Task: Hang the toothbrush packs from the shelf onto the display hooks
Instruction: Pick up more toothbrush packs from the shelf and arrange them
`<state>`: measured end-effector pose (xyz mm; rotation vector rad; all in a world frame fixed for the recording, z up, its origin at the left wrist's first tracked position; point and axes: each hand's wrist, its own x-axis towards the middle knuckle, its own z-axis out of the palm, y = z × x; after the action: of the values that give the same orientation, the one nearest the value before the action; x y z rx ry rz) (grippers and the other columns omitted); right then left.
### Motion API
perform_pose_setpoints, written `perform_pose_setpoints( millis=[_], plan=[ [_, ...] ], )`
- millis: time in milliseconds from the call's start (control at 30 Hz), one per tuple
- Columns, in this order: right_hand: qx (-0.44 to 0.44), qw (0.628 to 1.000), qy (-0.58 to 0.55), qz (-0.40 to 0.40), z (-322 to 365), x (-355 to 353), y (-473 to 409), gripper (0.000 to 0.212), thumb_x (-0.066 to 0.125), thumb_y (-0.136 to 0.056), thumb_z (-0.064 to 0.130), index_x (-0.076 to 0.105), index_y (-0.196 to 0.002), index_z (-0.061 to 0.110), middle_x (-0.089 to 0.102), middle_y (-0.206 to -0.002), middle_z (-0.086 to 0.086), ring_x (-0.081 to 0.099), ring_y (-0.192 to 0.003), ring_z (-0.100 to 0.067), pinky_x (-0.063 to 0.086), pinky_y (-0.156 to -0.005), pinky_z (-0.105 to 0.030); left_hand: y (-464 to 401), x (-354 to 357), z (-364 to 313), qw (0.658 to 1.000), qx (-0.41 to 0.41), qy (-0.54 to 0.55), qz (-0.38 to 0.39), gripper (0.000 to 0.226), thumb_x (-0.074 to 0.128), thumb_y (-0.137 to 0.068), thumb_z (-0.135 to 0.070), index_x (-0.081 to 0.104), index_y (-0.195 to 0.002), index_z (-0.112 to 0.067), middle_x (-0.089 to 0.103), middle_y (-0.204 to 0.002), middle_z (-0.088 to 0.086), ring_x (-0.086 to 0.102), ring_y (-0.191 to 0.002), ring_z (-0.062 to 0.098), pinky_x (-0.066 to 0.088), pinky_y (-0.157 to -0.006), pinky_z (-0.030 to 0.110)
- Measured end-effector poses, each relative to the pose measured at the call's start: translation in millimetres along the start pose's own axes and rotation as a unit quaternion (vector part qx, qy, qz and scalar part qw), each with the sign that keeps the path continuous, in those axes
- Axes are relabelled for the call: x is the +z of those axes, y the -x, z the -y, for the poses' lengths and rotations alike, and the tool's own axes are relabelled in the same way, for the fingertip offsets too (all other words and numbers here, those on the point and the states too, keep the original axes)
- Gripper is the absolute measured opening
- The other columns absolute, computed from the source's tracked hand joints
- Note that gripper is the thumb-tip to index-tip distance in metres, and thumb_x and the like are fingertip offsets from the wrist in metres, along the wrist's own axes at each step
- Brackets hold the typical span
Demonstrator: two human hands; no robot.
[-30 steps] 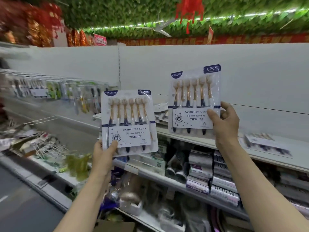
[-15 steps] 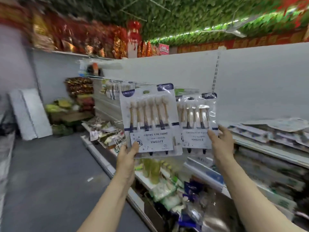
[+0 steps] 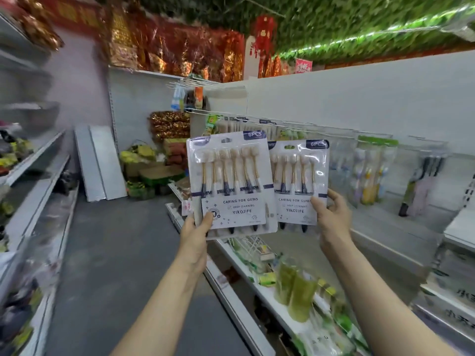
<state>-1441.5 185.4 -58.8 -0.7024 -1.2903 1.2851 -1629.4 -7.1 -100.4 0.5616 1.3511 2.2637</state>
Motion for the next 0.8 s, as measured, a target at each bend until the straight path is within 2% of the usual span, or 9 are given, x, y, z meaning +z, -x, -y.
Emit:
perform_pose_setpoints(
  millis=[67, 133, 300, 533, 600, 667, 733, 800],
  plan=[
    [0.004, 1.000, -0.021, 0.001, -23.3, 39.7, -30.7, 0.041, 0.069, -0.093, 0.010, 0.055, -0.131, 0.015, 0.069, -0.117, -0.013, 0.068, -0.107, -0.031, 0.057, -0.093, -0.050, -47.7, -8.9, -2.5, 1.000, 0.018, -0.007, 0.000, 0.021, 0.057, -0.097, -0.008, 0.057, -0.117, -0.009, 0.075, -0.093, -0.002, 0.072, -0.079, 0.010, 0.054, -0.080, 0.030],
    [0.009, 0.999, -0.040, 0.004, -40.2, 81.9, -66.5, 0.040, 0.068, -0.093, 0.008, 0.055, -0.131, 0.014, 0.069, -0.116, -0.014, 0.069, -0.105, -0.031, 0.057, -0.091, -0.049, -102.3, -16.0, -10.3, 0.999, 0.028, -0.026, 0.004, 0.019, 0.058, -0.096, -0.007, 0.057, -0.114, -0.012, 0.075, -0.089, -0.004, 0.072, -0.076, 0.009, 0.053, -0.079, 0.032],
    [0.012, 0.999, -0.046, 0.012, -78.4, 187.9, -143.2, 0.041, 0.069, -0.092, 0.009, 0.055, -0.130, 0.015, 0.070, -0.115, -0.014, 0.069, -0.103, -0.031, 0.058, -0.086, -0.045, -229.7, -40.9, -31.9, 0.996, 0.059, -0.061, 0.000, 0.048, 0.066, -0.091, -0.006, 0.047, -0.133, -0.021, 0.069, -0.115, 0.007, 0.068, -0.099, 0.021, 0.052, -0.079, 0.034],
    [0.006, 1.000, -0.011, 0.004, -139.4, 314.4, -215.4, 0.039, 0.073, -0.090, 0.016, 0.058, -0.125, 0.022, 0.070, -0.115, -0.014, 0.070, -0.103, -0.032, 0.057, -0.091, -0.054, -379.0, -104.5, -18.2, 0.997, 0.061, -0.043, -0.014, 0.044, 0.064, -0.091, -0.003, 0.048, -0.121, -0.031, 0.069, -0.115, 0.012, 0.067, -0.099, 0.024, 0.052, -0.074, 0.031],
    [-0.005, 1.000, -0.002, -0.010, -152.0, 347.7, -237.0, 0.037, 0.072, -0.090, 0.013, 0.057, -0.123, 0.022, 0.070, -0.114, -0.016, 0.070, -0.103, -0.034, 0.056, -0.092, -0.054, -428.1, -118.3, -14.7, 0.998, 0.049, -0.035, -0.002, 0.044, 0.064, -0.091, -0.003, 0.047, -0.123, -0.029, 0.068, -0.113, 0.009, 0.066, -0.100, 0.025, 0.053, -0.082, 0.038],
    [-0.018, 0.999, 0.004, -0.027, -162.8, 379.4, -254.4, 0.036, 0.071, -0.091, 0.010, 0.056, -0.123, 0.021, 0.070, -0.112, -0.017, 0.070, -0.099, -0.033, 0.058, -0.088, -0.049, -475.1, -133.0, -10.5, 0.999, 0.038, -0.033, 0.018, 0.046, 0.067, -0.091, -0.007, 0.048, -0.124, -0.033, 0.066, -0.117, 0.006, 0.064, -0.109, 0.029, 0.050, -0.096, 0.052],
    [-0.030, 0.998, 0.002, -0.052, -175.0, 409.9, -267.8, 0.039, 0.070, -0.091, 0.009, 0.055, -0.126, 0.019, 0.070, -0.107, -0.011, 0.069, -0.093, -0.027, 0.058, -0.081, -0.040, -523.2, -148.2, -7.1, 0.998, 0.022, -0.036, 0.039, 0.044, 0.069, -0.090, -0.012, 0.051, -0.119, -0.040, 0.066, -0.122, 0.005, 0.064, -0.111, 0.030, 0.048, -0.097, 0.060],
    [-0.026, 0.996, -0.007, -0.087, -187.6, 437.9, -278.9, 0.043, 0.070, -0.091, 0.008, 0.053, -0.131, 0.016, 0.069, -0.108, -0.009, 0.068, -0.095, -0.026, 0.057, -0.085, -0.039, -569.2, -161.8, -5.4, 0.997, 0.003, -0.045, 0.059, 0.044, 0.070, -0.090, -0.016, 0.051, -0.120, -0.042, 0.065, -0.125, 0.003, 0.064, -0.112, 0.029, 0.049, -0.097, 0.060]
  ],
)
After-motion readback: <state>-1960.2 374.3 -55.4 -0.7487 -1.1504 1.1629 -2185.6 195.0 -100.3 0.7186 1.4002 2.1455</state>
